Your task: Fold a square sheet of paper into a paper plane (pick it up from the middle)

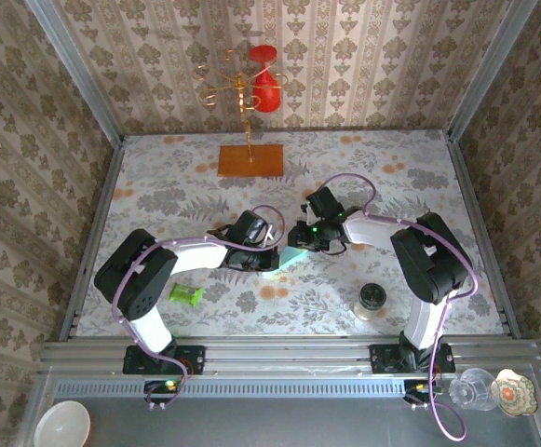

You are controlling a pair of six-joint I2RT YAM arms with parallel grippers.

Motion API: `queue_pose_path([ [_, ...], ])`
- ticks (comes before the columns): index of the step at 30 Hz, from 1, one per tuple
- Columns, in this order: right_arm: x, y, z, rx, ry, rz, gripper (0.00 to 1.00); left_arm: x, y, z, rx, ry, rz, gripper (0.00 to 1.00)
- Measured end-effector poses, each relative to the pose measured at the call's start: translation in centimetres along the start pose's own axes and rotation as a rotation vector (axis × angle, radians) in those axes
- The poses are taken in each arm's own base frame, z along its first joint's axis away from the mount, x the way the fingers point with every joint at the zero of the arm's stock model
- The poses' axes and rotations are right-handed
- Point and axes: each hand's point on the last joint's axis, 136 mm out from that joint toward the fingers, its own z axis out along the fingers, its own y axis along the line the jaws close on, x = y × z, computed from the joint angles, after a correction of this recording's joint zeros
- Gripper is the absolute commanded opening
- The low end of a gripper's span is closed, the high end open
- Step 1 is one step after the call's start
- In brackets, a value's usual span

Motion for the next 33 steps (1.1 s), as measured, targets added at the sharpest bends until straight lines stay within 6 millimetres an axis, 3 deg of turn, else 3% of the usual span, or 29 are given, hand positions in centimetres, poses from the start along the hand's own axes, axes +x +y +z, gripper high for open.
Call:
queue_pose_path([
  [11,-0.7,-2.0,0.0,0.053,-0.003,-0.012,0.28,0.2,0.1,0.1,0.002,-0.002,0.0,0.02],
  [18,-0.9,-2.8,0.6,0.053,0.009,-0.02,0.22,0.2,0.0,-0.1,0.008,-0.009,0.003,0.03],
  [27,-0.8,-2.4,0.9,-0.002,0.007,-0.064,0.2,-1.8,-2.7,-1.7,0.076,-0.056,0.036,0.05],
  [30,-0.7,-2.2,0.9,-0.017,0.008,-0.082,0.2,-2.7,-3.1,-1.0,0.084,-0.053,0.036,0.04],
  [33,-0.6,-2.1,0.9,-0.025,0.014,-0.092,0.2,-2.3,-2.3,0.4,0.068,-0.019,0.022,0.03],
])
